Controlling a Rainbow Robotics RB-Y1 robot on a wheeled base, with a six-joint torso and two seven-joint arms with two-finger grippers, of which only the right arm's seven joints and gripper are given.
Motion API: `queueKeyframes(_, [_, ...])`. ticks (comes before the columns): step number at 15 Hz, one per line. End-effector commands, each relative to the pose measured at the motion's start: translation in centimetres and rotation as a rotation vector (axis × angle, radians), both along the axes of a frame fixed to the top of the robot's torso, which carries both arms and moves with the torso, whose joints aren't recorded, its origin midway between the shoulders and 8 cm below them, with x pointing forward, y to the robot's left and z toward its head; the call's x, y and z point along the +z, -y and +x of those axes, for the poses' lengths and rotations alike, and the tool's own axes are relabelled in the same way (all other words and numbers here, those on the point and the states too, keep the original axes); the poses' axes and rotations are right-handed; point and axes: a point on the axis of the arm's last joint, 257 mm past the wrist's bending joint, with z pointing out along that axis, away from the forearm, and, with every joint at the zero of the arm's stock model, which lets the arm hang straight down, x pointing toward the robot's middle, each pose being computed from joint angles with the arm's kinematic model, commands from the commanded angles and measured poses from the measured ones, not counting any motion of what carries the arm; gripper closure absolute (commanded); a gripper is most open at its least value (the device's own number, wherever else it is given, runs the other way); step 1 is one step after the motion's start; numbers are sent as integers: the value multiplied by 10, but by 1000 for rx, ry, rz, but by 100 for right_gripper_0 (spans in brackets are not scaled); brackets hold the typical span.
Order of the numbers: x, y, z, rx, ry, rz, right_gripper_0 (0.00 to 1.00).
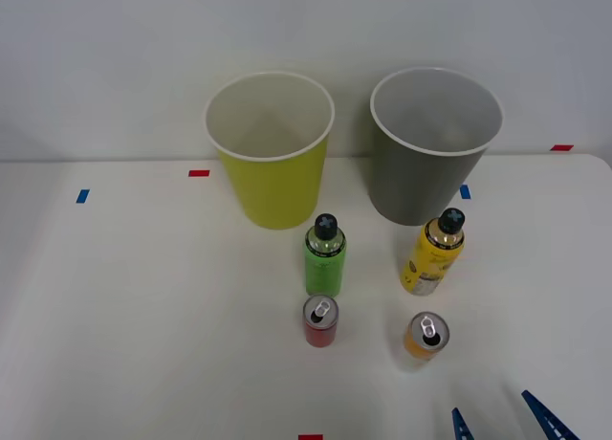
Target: Put cans in the gray bin, plastic bottles in the light green bin
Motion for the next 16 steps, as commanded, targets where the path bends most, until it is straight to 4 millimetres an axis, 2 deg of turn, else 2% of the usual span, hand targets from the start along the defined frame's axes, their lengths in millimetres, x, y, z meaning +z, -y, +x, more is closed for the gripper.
queueKeyframes(1, [0, 0, 0, 0, 0, 0, 0])
queueKeyframes(16, [0, 0, 0, 0, 0, 0, 0])
